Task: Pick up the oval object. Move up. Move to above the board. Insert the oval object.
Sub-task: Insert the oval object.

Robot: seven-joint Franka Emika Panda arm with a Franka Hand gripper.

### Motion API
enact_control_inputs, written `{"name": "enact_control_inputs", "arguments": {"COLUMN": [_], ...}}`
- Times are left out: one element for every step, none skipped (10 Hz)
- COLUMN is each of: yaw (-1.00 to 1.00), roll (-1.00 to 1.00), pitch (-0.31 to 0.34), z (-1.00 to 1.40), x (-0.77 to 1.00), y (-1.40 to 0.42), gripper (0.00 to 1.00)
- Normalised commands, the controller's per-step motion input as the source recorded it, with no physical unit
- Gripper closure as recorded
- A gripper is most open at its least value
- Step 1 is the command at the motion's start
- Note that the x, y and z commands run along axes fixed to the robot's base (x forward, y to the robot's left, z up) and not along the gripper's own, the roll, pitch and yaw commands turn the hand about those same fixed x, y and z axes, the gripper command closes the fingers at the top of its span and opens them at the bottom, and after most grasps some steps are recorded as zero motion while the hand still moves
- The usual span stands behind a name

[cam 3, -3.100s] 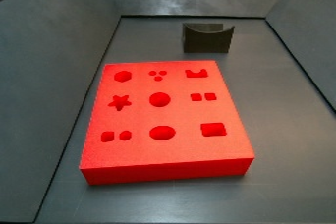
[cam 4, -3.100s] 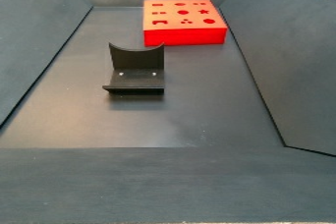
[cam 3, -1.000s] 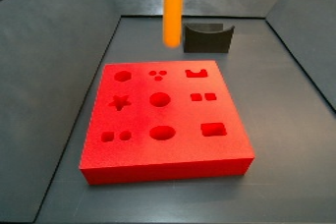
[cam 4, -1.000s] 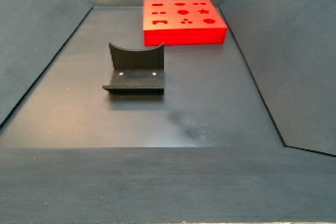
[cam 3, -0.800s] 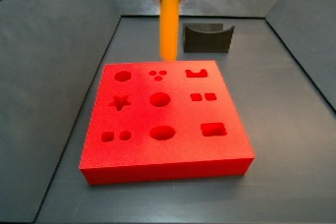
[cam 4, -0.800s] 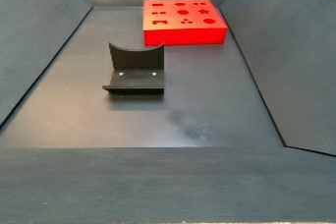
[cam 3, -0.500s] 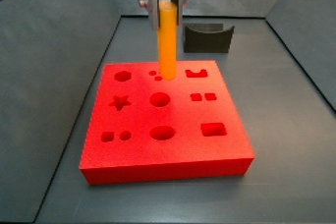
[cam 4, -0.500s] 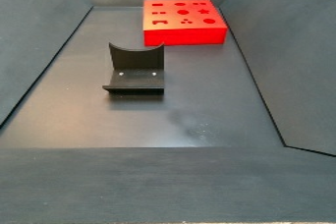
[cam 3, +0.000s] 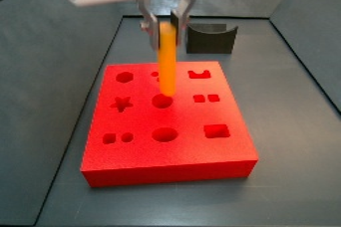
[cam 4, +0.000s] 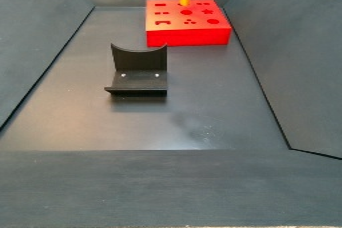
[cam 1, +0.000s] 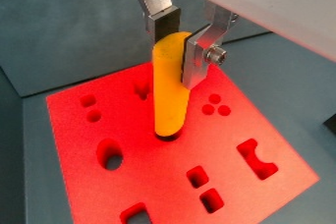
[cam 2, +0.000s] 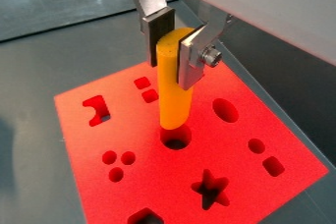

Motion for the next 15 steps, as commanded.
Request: {"name": "enact_control_inputs", "arguments": {"yaw": [0.00,0.03,0.02,0.00,0.00,0.00,0.00,0.00,0.00,0.00,0.00,0.00,0.00,0.00,0.00], "roll": [0.03,0.08,0.05,0.03,0.02,0.00,0.00,0.01,0.01,0.01,0.00,0.00,0.00,0.00,0.00], "pitch": [0.000,0.000,0.000,0.000,0.000,0.000,0.000,0.000,0.000,0.000,-0.013,-0.010,0.000,-0.006,-0.016], "z": [-0.11,-0.27,-0.21,-0.13,-0.09,-0.03,-0.09,-0.15,-0.13,-0.15,-0.18,-0.17,-0.15,-0.17,-0.17], "x": [0.00,0.00,0.00,0.00,0.00,0.00,0.00,0.00,0.00,0.00,0.00,0.00,0.00,0.00,0.00], "y": [-0.05,0.00,0.00,0.00,0.00,0.00,0.00,0.00,0.00,0.00,0.00,0.00,0.00,0.03,0.03], "gripper": [1.00,1.00,1.00,1.00,1.00,1.00,1.00,1.00,1.00,1.00,1.00,1.00,1.00,1.00,1.00]}}
